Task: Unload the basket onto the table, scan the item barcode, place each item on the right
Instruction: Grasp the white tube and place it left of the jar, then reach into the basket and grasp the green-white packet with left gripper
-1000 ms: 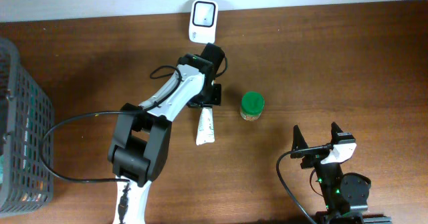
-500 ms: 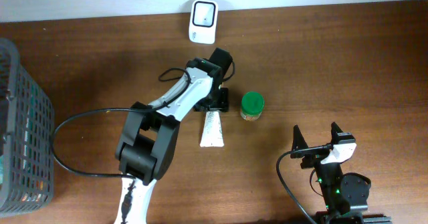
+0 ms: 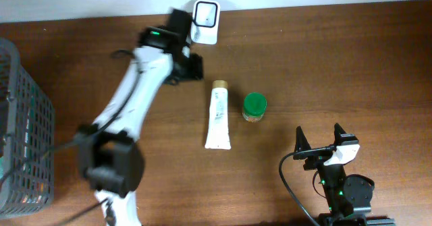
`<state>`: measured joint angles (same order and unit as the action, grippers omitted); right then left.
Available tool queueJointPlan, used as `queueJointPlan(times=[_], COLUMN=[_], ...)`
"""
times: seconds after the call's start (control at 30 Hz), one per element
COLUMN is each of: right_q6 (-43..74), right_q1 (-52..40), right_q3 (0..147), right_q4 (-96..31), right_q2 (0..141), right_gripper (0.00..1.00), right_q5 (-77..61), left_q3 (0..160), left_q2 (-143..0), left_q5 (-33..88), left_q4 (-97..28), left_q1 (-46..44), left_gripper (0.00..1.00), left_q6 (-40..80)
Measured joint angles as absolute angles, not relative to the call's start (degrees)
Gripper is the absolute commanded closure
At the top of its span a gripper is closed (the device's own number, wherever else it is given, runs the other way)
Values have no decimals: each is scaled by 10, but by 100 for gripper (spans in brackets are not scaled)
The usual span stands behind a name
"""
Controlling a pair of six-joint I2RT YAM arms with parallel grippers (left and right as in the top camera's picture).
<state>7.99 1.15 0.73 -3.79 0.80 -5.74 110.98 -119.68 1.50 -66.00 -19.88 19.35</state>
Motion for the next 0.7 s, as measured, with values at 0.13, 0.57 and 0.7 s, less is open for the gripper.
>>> queueJointPlan(times=[0.13, 0.57, 0.7], right_q6=[80, 80, 80], right_q1=[11, 11, 11], right_q3=[7, 7, 7], right_q4=[-38, -38, -38], right_q2=[8, 8, 8], right_gripper=[2, 2, 2], right_q5=[-57, -57, -57], left_q3=[1127, 1131, 1131], left_q2=[-1021, -917, -965], left_q5=[-6, -16, 45], left_q4=[-667, -729, -733], left_q1=[-111, 390, 449], left_gripper=[2, 3, 4], left_q6=[172, 114, 50])
